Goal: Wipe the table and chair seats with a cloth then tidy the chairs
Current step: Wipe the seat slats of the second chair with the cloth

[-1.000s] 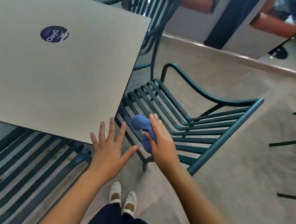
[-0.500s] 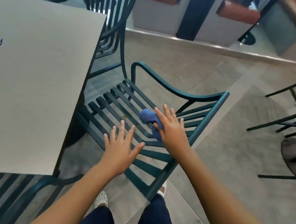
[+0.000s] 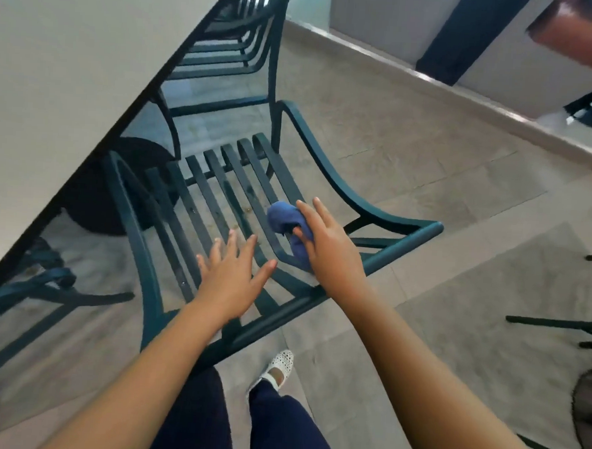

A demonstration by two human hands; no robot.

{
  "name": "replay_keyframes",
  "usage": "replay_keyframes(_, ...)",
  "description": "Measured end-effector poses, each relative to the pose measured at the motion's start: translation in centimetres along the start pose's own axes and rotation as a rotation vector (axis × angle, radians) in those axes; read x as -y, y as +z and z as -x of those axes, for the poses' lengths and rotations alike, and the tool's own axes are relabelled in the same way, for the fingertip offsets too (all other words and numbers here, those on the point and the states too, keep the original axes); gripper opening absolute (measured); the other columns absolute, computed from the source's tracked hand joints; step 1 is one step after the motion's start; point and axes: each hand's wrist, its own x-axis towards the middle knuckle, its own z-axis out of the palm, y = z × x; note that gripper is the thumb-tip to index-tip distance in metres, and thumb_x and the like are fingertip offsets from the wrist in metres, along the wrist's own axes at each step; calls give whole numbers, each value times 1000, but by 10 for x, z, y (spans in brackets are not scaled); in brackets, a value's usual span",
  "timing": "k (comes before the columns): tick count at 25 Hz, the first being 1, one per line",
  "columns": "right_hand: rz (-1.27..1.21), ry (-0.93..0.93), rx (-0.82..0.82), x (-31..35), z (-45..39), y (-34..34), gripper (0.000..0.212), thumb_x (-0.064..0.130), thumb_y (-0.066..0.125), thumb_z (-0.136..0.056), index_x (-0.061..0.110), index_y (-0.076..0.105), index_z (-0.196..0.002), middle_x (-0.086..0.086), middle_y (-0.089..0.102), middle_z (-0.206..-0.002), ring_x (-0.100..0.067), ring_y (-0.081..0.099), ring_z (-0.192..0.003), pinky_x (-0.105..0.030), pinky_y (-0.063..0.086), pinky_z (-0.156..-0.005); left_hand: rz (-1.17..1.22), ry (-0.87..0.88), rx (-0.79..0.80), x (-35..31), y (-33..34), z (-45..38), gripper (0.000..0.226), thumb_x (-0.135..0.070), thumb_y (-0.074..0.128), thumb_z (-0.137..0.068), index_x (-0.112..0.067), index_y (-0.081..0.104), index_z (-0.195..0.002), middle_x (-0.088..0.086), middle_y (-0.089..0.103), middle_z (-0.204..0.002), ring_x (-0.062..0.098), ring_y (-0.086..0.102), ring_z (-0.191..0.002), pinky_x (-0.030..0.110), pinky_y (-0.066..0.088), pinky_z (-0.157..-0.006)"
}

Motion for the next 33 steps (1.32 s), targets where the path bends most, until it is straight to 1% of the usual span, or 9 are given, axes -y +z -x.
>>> replay_keyframes(8,108,-162,153,-56,-51,-18,59,25,51,-94,16,27,-147,-13,21,-155,-31,44,-128,-45,41,-102,25,-150,-13,-35,7,-33,70,-64,22,-91,-30,9,-150,7,-4,-158,33,-5,-144,58,0,-113)
replay_keyframes(13,38,-124,290,-72,-93,-28,52,33,39,-98,24,25,-148,-3,21,-155,-25,25,-140,-43,28,-111,76,-244,-5,-49,3,-68,69,-63,22,-91,-29,7,-150,8,-6,-158,33,-7,-144,59,0,-114)
replay_keyframes(15,49,-152,295,-78,-109,-28,50,35,41,-98,24,30,-146,-5,30,-151,-25,35,-135,-40,36,-107,100,-274,3,-55,2,-82,69,-62,22,-92,-29,7,-150,8,-6,-158,33,-7,-144,59,0,-113)
replay_keyframes(18,98,-245,295,-89,-135,-29,48,39,43,-97,23,37,-142,-5,40,-140,-22,51,-117,-35,49,-91,114,-344,11,-67,2,-101,69,-63,21,-92,-29,5,-150,9,-7,-158,32,-8,-144,60,0,-113)
replay_keyframes(22,125,-361,377,-110,-179,-41,52,48,39,-94,25,40,-140,-5,43,-133,-21,55,-109,-36,52,-87,120,-482,-17,-98,2,-131,71,-64,19,-91,-29,1,-150,9,-10,-158,33,-9,-144,59,-1,-113)
replay_keyframes(25,108,-454,412,-123,-215,-49,52,51,39,-93,26,44,-138,-5,44,-133,-22,55,-110,-38,53,-85,152,-603,-67,-126,3,-153,72,-64,19,-90,-29,2,-150,9,-10,-158,33,-9,-144,59,0,-114)
replay_keyframes(29,68,-586,514,-129,-259,-54,47,45,43,-95,22,47,-136,-9,44,-133,-28,53,-111,-40,53,-80,284,-808,-137,-156,10,-187,69,-61,21,-92,-26,9,-150,12,-2,-158,34,-2,-144,57,2,-113)
replay_keyframes(31,76,-642,553,-130,-278,-51,46,44,44,-95,22,47,-136,-10,44,-132,-31,53,-111,-40,52,-78,359,-893,-195,-168,15,-203,67,-59,24,-94,-23,16,-149,13,9,-157,35,6,-144,55,8,-114)
replay_keyframes(33,104,-672,588,-127,-293,-47,46,43,42,-96,22,46,-136,-10,43,-133,-30,52,-112,-39,51,-77,464,-950,-281,-174,17,-218,63,-54,30,-95,-19,26,-146,15,25,-152,35,18,-140,52,19,-112)
